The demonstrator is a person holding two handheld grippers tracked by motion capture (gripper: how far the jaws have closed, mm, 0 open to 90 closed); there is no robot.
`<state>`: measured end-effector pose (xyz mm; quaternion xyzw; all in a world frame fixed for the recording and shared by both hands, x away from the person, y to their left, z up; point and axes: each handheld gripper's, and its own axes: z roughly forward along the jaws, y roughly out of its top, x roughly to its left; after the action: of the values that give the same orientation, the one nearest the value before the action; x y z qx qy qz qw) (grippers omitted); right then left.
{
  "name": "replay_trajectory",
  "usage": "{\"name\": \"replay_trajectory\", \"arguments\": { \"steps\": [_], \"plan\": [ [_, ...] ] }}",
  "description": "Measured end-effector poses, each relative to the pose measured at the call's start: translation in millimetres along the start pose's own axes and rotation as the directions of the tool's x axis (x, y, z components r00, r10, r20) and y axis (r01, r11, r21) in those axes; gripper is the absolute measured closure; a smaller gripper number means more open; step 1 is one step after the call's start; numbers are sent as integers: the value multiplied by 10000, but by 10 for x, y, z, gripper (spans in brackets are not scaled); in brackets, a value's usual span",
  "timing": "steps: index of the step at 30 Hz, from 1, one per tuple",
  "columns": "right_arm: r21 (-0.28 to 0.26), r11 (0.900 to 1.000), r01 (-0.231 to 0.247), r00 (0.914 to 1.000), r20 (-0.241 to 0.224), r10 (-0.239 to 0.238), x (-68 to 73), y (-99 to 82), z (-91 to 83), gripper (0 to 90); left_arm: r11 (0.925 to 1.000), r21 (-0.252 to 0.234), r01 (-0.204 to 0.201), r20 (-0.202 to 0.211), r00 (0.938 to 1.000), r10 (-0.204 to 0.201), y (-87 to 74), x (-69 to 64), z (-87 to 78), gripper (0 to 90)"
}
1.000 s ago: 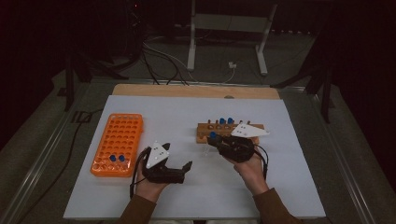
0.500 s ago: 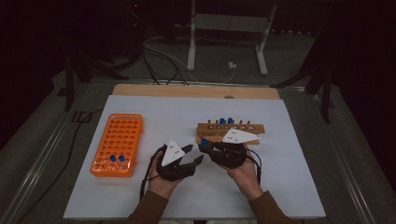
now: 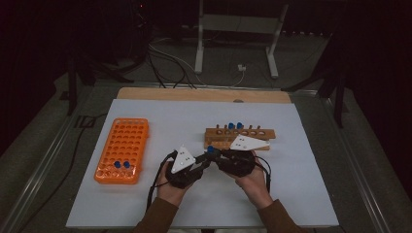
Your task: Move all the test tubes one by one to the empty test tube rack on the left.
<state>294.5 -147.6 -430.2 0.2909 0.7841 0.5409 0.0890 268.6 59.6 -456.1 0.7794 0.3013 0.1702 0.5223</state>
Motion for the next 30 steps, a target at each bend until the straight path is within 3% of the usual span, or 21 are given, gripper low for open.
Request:
{"name": "replay_trajectory", "arguments": {
  "steps": [5,11,14,18,22,26,30],
  "plan": [
    [-4,10000,11,10000,-39,-11,-1,4,-5,762,10000,-31,-85,-5,10000,85,-1,0,-6,778],
    [-294,9995,-77,9989,-455,64,-52,22,-79,574,10000,43,22,-129,9999,-22,-28,37,-14,781],
    [-468,9989,-83,9992,-400,64,-95,37,-146,476,9999,80,118,-240,9996,-116,-43,75,-39,781],
    [-346,9992,214,9998,39,-213,-130,45,-184,320,9997,80,238,-347,9991,-235,-53,121,-71,782],
    [-124,9998,182,9980,615,-174,-194,22,-186,152,9995,38,310,-400,9987,-308,-53,148,-96,782],
    [-4,10000,-96,9926,1210,96,-299,-19,-213,36,9994,1,355,-420,9985,-355,-53,161,-120,782],
    [21,9994,-338,9852,1680,329,-383,-54,-284,1,9991,-51,419,-441,9981,-421,-56,176,-150,782]
  ]
}}
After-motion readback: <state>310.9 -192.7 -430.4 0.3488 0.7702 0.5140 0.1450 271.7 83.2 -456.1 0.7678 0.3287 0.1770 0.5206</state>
